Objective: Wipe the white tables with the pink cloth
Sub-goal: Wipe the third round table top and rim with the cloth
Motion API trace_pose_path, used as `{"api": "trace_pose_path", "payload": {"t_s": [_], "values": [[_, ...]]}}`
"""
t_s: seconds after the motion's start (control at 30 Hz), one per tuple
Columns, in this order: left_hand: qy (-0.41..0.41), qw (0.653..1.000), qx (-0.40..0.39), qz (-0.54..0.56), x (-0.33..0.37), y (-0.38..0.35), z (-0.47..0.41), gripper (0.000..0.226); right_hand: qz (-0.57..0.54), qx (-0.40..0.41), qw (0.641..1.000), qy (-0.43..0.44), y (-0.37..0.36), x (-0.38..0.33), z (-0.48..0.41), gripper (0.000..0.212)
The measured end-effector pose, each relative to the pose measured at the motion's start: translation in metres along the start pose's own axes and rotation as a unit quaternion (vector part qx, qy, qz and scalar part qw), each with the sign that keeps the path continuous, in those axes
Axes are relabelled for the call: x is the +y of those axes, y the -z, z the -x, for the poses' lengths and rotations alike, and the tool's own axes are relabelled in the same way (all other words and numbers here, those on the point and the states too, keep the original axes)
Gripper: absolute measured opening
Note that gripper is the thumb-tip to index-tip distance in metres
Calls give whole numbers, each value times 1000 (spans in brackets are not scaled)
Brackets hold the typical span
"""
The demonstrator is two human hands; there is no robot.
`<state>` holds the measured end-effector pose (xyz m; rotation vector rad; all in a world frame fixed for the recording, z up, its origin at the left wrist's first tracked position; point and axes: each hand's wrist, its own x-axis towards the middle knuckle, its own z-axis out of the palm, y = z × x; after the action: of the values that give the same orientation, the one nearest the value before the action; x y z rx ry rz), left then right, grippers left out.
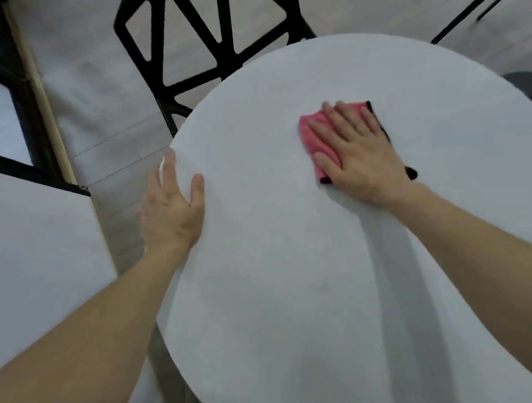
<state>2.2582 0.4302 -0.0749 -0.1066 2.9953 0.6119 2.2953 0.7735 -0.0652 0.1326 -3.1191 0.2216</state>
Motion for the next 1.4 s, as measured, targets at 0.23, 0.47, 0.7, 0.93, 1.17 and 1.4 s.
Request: {"api": "trace_pose_path", "payload": {"t_s": [0.23, 0.47, 0.7, 0.93, 1.17, 1.4], "values": [[-10, 998, 36, -43, -10, -11, -5, 70, -3, 5, 994, -109, -8, -55, -38, 69], [39, 996, 78, -10, -9, -11, -4, 69, -3, -48, 973, 226, -16, -97, -54, 65], [40, 997, 70, -9, -8, -11, -3, 64, 6, 22, 982, -189, -9, -35, -90, 72], [43, 998, 51, 0, -4, -7, 4, 55, 23, -67, 970, 231, -17, -106, -94, 62], [35, 998, 38, 20, -5, -6, -1, 53, 28, 19, 991, -130, -22, -147, -133, 67], [26, 999, 17, 17, -4, -4, 1, 55, 25, 8, 998, -60, -14, -78, -140, 65]]}}
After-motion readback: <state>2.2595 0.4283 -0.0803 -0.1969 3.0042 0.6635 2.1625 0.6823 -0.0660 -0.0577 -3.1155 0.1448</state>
